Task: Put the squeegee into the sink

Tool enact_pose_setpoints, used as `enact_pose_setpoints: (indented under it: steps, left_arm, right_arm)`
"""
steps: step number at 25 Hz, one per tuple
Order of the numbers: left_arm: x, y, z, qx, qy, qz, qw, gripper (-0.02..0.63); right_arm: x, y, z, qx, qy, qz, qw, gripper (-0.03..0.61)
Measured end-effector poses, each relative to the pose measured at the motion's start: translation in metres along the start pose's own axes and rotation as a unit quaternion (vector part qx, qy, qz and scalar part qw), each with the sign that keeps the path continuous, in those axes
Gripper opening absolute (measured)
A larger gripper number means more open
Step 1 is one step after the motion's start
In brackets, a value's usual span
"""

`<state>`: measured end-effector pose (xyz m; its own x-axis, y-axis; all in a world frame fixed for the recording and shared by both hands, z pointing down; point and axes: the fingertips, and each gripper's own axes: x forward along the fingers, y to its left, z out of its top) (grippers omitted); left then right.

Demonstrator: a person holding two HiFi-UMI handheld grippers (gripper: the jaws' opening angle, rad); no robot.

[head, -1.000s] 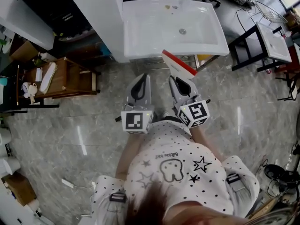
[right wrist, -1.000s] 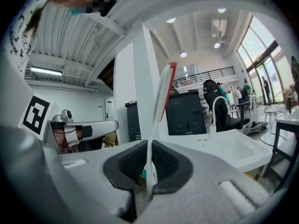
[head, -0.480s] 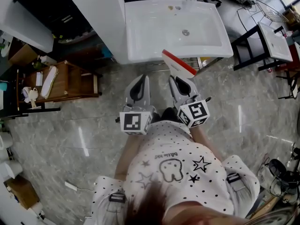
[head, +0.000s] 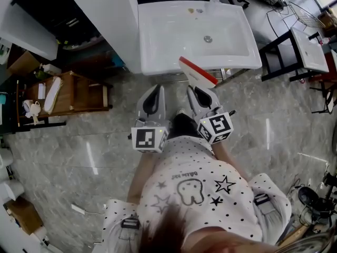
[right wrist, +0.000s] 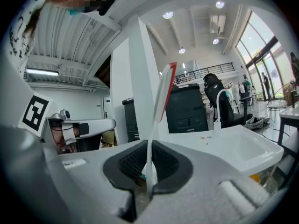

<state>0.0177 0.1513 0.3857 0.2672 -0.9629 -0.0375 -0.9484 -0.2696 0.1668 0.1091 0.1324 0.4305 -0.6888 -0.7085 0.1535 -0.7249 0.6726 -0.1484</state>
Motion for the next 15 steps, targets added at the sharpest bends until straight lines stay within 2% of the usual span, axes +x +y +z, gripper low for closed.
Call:
enact_pose_setpoints:
  steps: [7, 15]
  left_arm:
    - [0.034, 0.001, 0.006, -0.017, -0.007, 0.018, 0.9997, -0.012]
    - [0.054, 0.020, 0.003, -0.024, -0.004, 0.065, 0.9976, -0.012]
  right_arm:
    - [0.019, -0.021, 0.014, -0.002, 0.005, 0.027, 1.000, 0.020]
    - [0.042, -0.053, 0.021, -0.002, 0.004, 0.031, 1.000, 0.020]
